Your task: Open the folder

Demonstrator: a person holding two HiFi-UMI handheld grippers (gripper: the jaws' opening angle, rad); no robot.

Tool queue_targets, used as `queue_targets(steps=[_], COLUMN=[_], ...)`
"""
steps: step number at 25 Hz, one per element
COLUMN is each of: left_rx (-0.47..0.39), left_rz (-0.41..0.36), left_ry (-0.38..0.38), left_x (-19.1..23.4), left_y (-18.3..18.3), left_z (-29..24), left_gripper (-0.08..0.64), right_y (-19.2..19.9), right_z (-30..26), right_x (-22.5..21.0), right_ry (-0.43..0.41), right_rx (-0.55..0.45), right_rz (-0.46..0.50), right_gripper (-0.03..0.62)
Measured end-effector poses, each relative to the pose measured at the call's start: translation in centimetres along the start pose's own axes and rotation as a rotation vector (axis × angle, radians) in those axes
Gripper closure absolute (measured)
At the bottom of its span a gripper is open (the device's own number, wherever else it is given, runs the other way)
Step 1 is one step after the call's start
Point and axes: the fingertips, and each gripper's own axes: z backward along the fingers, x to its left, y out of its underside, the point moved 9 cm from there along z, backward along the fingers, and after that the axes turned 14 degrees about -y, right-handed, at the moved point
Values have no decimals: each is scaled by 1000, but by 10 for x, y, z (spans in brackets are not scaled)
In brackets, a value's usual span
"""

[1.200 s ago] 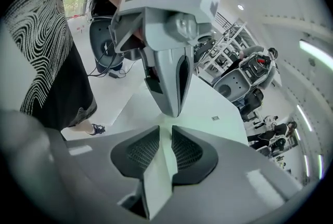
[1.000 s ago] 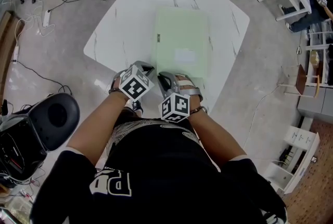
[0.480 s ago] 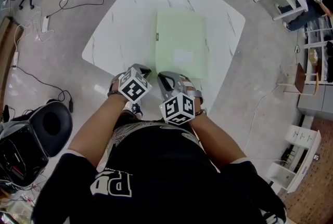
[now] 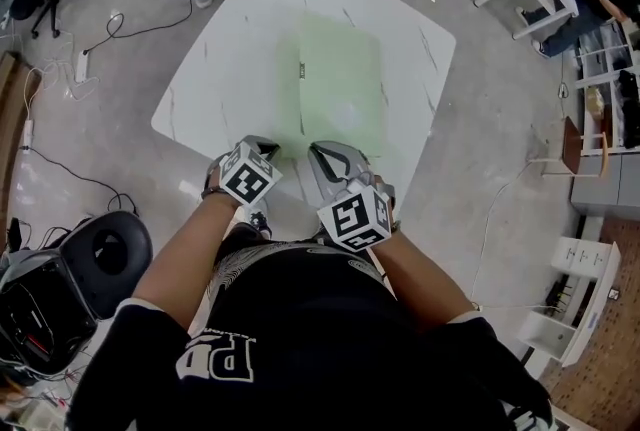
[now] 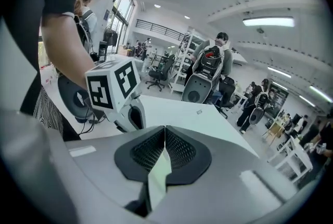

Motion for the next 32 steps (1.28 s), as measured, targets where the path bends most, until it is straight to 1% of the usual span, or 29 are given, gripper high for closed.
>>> queue_targets(steps=[3,7,10,14,18,22,26,30,32], left_rx=[4,12,23,40,44,22,40,51,42], left_rz=[-1,-5,-6,-9,-8,-18,-19,-19,-25], left_ry=[-8,-17,-20,-22,-23,-32,-47,-55,-60], left_x=[0,-1,-1,0,1,1,-1,-3,-3], left_y=[0,0,-1,-4,-5,-5,-4,-4,-7], left_z=[0,-1,-2,-2,-1,-2,-2,-2,-2], left_gripper=[499,499,499,499,499,499,499,499,499], right_y=[0,-5,-2,6,18,32,50,72,85], right_z=[21,54,79,109,131,151,171,190,197], right_x=[-6,-20,-31,-46,-57,-68,-81,-95,-103], right_ry=[45,112,169,254,325,406,492,556,583], right_rx=[-62,-142,-186,-241,-274,-303,-310,-328,-336], right_rz=[-55,-98,-140,-219,-271,-318,-374,-452,-501], right_gripper=[586,586,586,586,588,588,588,586,586])
